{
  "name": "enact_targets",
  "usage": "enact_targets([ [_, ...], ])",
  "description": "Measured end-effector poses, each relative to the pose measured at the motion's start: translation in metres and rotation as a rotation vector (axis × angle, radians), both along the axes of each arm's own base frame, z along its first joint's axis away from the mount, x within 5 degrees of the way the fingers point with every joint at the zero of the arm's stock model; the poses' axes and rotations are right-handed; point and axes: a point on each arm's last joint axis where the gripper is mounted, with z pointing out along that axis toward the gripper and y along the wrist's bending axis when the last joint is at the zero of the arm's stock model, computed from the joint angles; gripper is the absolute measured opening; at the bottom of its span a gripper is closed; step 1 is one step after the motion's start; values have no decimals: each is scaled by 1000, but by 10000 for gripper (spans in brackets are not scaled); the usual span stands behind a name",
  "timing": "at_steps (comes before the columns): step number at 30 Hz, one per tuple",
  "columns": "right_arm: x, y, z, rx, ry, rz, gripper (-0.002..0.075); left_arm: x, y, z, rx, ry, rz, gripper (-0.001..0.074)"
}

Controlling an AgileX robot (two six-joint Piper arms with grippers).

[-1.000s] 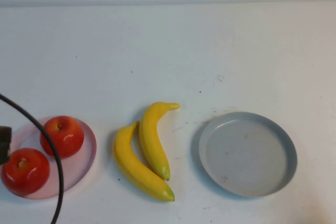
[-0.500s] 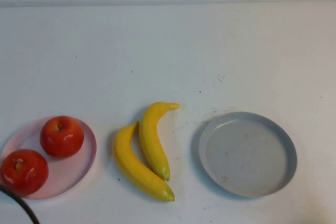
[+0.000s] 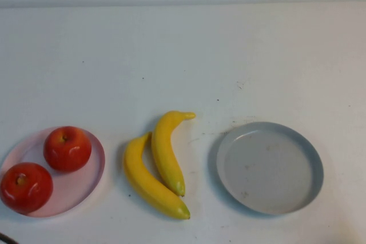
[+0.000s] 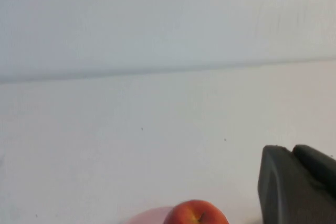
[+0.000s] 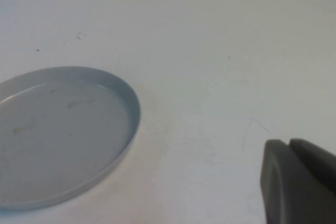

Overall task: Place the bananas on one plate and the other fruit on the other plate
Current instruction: Put another type of fruit in the right plate

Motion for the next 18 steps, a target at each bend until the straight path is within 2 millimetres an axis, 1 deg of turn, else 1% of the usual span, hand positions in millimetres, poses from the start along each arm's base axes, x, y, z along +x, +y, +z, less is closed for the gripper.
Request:
enact_targets([
  [3,0,0,0,0,0,0,-17,-5,3,-20,-9,-108,19,4],
  [9,0,0,0,0,0,0,-17,-27,8,-53,-6,-286,46,4],
  [18,0,0,0,0,-1,0,-17,-19,9,-93,50,-264,65,2],
])
